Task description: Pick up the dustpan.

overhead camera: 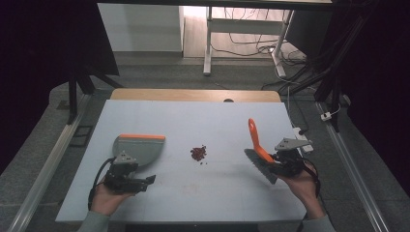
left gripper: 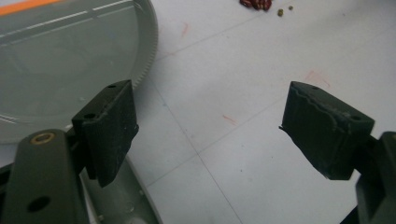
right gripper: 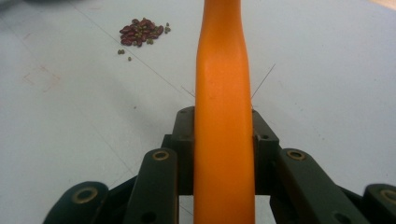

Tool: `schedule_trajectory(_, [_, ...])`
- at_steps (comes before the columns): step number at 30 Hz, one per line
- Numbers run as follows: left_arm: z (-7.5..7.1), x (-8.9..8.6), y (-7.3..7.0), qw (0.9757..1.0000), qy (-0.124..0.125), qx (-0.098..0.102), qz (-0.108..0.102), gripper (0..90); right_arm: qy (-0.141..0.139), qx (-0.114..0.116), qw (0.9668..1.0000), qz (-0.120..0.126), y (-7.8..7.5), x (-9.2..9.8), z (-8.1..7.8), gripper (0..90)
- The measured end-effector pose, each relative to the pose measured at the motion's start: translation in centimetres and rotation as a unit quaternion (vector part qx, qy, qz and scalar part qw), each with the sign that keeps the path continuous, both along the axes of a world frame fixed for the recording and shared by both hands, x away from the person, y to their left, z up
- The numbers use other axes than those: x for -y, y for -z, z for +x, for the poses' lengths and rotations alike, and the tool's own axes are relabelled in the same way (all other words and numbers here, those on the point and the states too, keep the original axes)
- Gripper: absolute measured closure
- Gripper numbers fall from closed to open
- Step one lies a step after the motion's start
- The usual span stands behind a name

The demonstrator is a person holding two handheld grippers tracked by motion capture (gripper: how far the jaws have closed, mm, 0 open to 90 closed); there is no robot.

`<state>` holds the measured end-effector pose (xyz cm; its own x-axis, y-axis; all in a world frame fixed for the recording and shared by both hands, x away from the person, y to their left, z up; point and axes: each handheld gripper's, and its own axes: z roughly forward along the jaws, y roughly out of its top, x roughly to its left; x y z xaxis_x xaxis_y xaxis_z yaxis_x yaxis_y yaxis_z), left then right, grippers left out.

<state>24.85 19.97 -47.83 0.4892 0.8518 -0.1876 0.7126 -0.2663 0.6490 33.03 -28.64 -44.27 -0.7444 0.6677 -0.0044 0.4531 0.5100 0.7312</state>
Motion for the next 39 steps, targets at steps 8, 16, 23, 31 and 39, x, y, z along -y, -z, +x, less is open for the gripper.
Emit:
schedule_trajectory(8, [0.9,0.3,-1.7,0.9997,-0.016,-0.011,-0.015,19.6,0.001,0.006,1.0,0.005,-0.4,0.4,0.0,70.3])
schedule_trajectory(16, [1.2,-1.6,-1.2,0.9986,-0.049,-0.018,-0.012,19.6,0.005,0.004,1.0,0.0,-0.2,0.3,0.1,70.4])
schedule_trajectory(23, [1.1,-3.6,-1.4,0.9974,-0.063,-0.034,-0.007,18.9,0.012,0.002,0.9999,-0.006,0.1,0.2,0.2,70.3])
schedule_trajectory(31, [1.0,-4.6,-1.0,0.9951,-0.074,-0.065,-0.004,17.0,0.007,0.0,0.9999,-0.009,0.3,-0.1,0.1,70.4])
schedule_trajectory(39, [1.5,-4.7,0.4,0.9904,-0.096,-0.099,0.004,13.3,0.01,-0.001,0.9999,-0.01,0.3,0.1,0.1,70.3])
